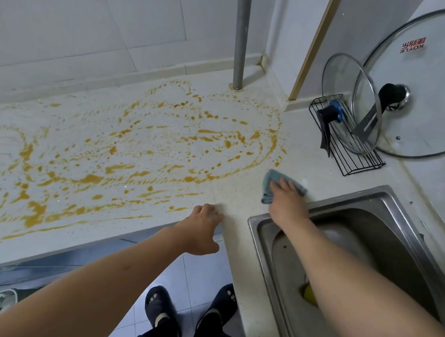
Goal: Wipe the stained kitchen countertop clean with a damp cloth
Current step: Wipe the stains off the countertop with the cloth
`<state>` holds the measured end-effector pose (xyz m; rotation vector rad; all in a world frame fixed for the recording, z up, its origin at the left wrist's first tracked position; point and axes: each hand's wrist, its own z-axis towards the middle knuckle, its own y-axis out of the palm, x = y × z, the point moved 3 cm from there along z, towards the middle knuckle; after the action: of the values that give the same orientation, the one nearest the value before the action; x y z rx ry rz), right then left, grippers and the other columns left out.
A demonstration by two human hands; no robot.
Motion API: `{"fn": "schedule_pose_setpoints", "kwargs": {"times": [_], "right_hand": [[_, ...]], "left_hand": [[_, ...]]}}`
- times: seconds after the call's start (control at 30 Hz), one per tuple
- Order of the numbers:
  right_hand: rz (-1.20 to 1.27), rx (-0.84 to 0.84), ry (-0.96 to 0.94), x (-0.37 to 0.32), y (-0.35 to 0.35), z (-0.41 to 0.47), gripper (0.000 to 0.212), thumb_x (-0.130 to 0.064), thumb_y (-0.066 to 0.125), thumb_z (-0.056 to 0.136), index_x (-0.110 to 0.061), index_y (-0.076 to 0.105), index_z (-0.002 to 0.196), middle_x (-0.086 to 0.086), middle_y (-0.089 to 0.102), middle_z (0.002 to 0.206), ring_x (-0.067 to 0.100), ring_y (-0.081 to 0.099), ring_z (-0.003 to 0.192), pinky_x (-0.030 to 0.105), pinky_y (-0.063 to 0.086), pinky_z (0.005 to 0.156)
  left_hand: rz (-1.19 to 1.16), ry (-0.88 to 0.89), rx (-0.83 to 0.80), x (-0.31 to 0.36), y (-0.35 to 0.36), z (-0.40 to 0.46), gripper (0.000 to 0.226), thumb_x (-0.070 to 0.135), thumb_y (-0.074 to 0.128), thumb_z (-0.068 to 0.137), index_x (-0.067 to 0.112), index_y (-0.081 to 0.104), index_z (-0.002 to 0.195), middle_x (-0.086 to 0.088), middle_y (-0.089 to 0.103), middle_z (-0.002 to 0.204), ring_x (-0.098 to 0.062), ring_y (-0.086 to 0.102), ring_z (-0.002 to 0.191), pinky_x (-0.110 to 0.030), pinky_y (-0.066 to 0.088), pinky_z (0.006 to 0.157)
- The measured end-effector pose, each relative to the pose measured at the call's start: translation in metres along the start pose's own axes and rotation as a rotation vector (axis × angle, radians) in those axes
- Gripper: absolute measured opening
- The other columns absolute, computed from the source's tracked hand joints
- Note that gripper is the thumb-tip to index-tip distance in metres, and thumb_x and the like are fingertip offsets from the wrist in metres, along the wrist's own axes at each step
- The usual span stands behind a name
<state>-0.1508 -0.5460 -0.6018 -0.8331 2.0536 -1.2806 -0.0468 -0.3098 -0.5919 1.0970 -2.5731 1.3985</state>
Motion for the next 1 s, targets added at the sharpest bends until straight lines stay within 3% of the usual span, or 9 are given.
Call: {"fn": "schedule_pose_setpoints", "kwargs": {"times": [0.1,0.23,0.33,0.47,0.6,0.8,0.87,1.0], "right_hand": [[0.034,-0.027,0.078,-0.018,-0.005,0.007,0.059,-0.015,0.051,0.094,-0.017,0.037,0.152,0.008,0.028,0.158,0.033,0.024,0.146,0.049,0.038,0.115],[-0.039,-0.028,-0.162,-0.083,0.008,0.002,0.058,-0.022,0.054,0.092,-0.019,0.041,0.148,0.007,0.033,0.156,0.031,0.03,0.138,0.044,0.033,0.115],[-0.026,-0.057,-0.305,-0.126,0.021,-0.004,0.057,-0.028,0.056,0.094,-0.021,0.044,0.15,0.004,0.031,0.16,0.029,0.026,0.144,0.043,0.027,0.119],[-0.006,-0.054,-0.396,-0.103,0.027,-0.016,0.066,-0.019,0.057,0.095,-0.019,0.035,0.157,0.004,0.024,0.167,0.027,0.02,0.152,0.04,0.02,0.123],[-0.016,0.01,-0.183,-0.028,0.014,-0.008,0.072,-0.017,0.064,0.091,-0.016,0.034,0.157,0.007,0.028,0.164,0.03,0.025,0.15,0.044,0.024,0.124],[0.122,0.058,0.243,0.02,-0.019,0.015,0.045,-0.011,0.048,0.093,-0.012,0.055,0.137,0.012,0.054,0.138,0.033,0.051,0.126,0.046,0.049,0.102],[0.099,0.056,0.179,-0.007,-0.007,0.003,0.051,-0.014,0.052,0.089,-0.012,0.05,0.14,0.012,0.049,0.141,0.032,0.046,0.129,0.045,0.044,0.107],[0.082,0.081,-0.184,-0.076,0.029,-0.027,0.066,-0.025,0.059,0.087,-0.022,0.042,0.151,0.003,0.033,0.16,0.027,0.026,0.147,0.041,0.024,0.121]], "left_hand": [[-0.009,0.003,-0.001,-0.002,0.0,-0.002,0.091,0.047,0.068,0.085,0.023,0.025,0.162,-0.006,0.012,0.165,-0.031,0.01,0.151,-0.047,0.037,0.115],[-0.014,0.011,0.005,0.001,-0.002,-0.003,0.09,0.047,0.069,0.084,0.022,0.028,0.16,-0.008,0.017,0.162,-0.033,0.015,0.148,-0.047,0.034,0.116],[0.06,0.027,0.018,0.004,-0.005,-0.002,0.077,0.047,0.066,0.085,0.018,0.041,0.151,-0.011,0.035,0.146,-0.032,0.027,0.13,-0.043,0.034,0.111],[0.036,0.027,0.01,0.002,-0.005,-0.004,0.084,0.046,0.067,0.084,0.02,0.034,0.157,-0.009,0.029,0.152,-0.034,0.025,0.138,-0.045,0.035,0.113],[0.009,0.017,-0.025,0.0,-0.007,0.001,0.088,0.048,0.068,0.086,0.02,0.03,0.16,-0.012,0.017,0.162,-0.037,0.016,0.147,-0.049,0.036,0.115],[-0.004,0.004,-0.048,0.001,-0.012,0.002,0.082,0.052,0.068,0.084,0.018,0.04,0.154,-0.01,0.021,0.157,-0.036,0.02,0.144,-0.051,0.037,0.115],[0.008,0.004,-0.05,0.003,-0.012,0.002,0.078,0.053,0.068,0.084,0.016,0.044,0.149,-0.012,0.025,0.153,-0.037,0.023,0.141,-0.051,0.039,0.112],[0.034,0.012,-0.032,0.006,-0.013,0.003,0.073,0.053,0.068,0.083,0.018,0.048,0.144,-0.013,0.033,0.144,-0.037,0.031,0.13,-0.047,0.04,0.106]]}}
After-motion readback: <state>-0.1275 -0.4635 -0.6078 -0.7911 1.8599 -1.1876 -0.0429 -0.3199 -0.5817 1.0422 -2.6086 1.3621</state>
